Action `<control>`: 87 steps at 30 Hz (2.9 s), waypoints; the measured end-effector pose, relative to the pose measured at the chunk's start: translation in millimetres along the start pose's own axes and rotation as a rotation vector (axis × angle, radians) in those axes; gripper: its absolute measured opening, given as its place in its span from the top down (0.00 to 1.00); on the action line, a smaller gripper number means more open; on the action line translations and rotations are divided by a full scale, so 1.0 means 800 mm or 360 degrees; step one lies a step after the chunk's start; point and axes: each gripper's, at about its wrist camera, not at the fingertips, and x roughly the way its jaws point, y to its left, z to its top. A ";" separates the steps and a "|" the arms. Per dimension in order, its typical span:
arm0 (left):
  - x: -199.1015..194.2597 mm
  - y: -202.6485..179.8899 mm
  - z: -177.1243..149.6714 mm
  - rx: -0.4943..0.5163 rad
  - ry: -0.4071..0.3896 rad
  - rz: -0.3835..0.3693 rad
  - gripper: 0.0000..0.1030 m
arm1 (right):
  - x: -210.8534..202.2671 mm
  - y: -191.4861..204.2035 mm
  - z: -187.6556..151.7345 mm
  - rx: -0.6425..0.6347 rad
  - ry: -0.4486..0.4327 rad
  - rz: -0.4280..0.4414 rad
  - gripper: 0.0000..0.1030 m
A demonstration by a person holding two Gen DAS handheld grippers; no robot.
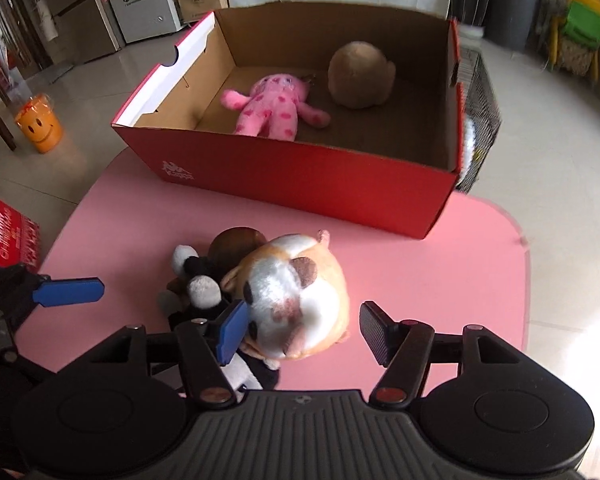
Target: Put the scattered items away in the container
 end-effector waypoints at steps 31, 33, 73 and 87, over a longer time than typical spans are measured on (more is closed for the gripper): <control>-0.019 0.041 0.018 -0.0160 -0.0229 0.0090 0.00 | -0.008 -0.041 0.018 0.0406 -0.0074 0.0015 0.32; -0.016 0.042 0.019 -0.0159 -0.0198 0.0093 0.00 | -0.011 -0.042 0.020 0.0415 -0.0097 -0.0004 0.32; 0.061 0.172 0.011 -0.0503 -0.0268 0.0210 0.00 | 0.088 0.119 0.088 0.0245 -0.0040 0.0374 0.39; 0.072 0.215 -0.004 -0.0758 -0.0214 0.0121 0.01 | 0.086 0.119 0.091 0.0218 -0.0080 0.0316 0.43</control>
